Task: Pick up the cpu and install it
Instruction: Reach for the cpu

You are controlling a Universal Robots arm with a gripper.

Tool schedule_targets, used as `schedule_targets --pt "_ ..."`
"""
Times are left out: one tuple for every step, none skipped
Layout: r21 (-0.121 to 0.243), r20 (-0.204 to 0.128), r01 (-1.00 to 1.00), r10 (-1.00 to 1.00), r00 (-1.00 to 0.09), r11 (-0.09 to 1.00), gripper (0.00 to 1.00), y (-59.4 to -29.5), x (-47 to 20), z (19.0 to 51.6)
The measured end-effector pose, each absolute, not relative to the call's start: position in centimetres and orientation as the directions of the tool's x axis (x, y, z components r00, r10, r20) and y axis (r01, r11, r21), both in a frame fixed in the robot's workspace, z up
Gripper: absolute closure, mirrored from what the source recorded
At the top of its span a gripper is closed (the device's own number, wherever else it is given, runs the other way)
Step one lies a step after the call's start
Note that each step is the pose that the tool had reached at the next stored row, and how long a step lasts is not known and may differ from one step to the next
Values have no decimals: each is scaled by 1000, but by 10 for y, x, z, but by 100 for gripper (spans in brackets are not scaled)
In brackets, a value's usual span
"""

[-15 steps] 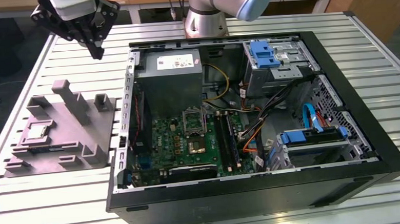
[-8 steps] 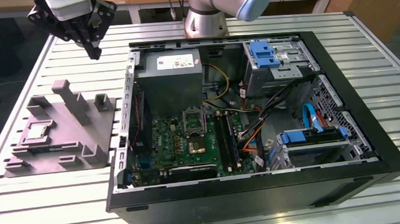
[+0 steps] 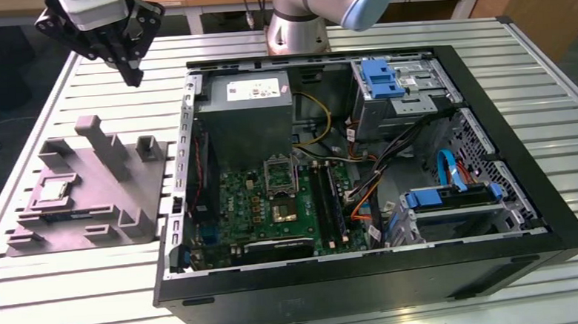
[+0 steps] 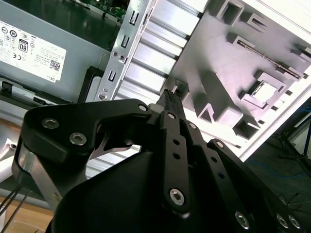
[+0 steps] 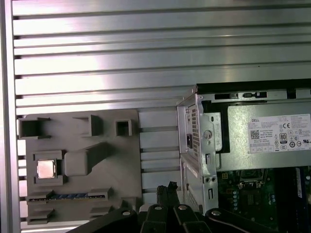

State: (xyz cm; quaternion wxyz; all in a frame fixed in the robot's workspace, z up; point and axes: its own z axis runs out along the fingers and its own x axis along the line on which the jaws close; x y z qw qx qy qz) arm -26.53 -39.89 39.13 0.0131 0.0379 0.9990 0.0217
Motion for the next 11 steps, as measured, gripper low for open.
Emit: schedule_targets --pt "44 -24 75 76 -997 996 89 -399 -266 391" --pt "44 -24 75 76 -997 996 89 -399 -266 391" --pt "44 -25 75 76 -997 996 89 -399 -267 391" --pt "44 -24 75 76 -997 996 89 -399 -267 391" --pt "44 -24 75 76 -997 996 89 -399 -267 391" --pt "44 -24 75 76 -997 996 89 -399 -268 391" --pt "44 -24 75 76 -997 996 89 -399 -269 391" --pt "44 -24 75 76 -997 996 89 -399 -269 391" --pt "44 -24 75 76 -997 996 89 -399 -270 391" --pt "44 -24 75 76 -997 996 89 -399 -270 391" --pt "44 -24 75 76 -997 996 89 -399 -271 391"
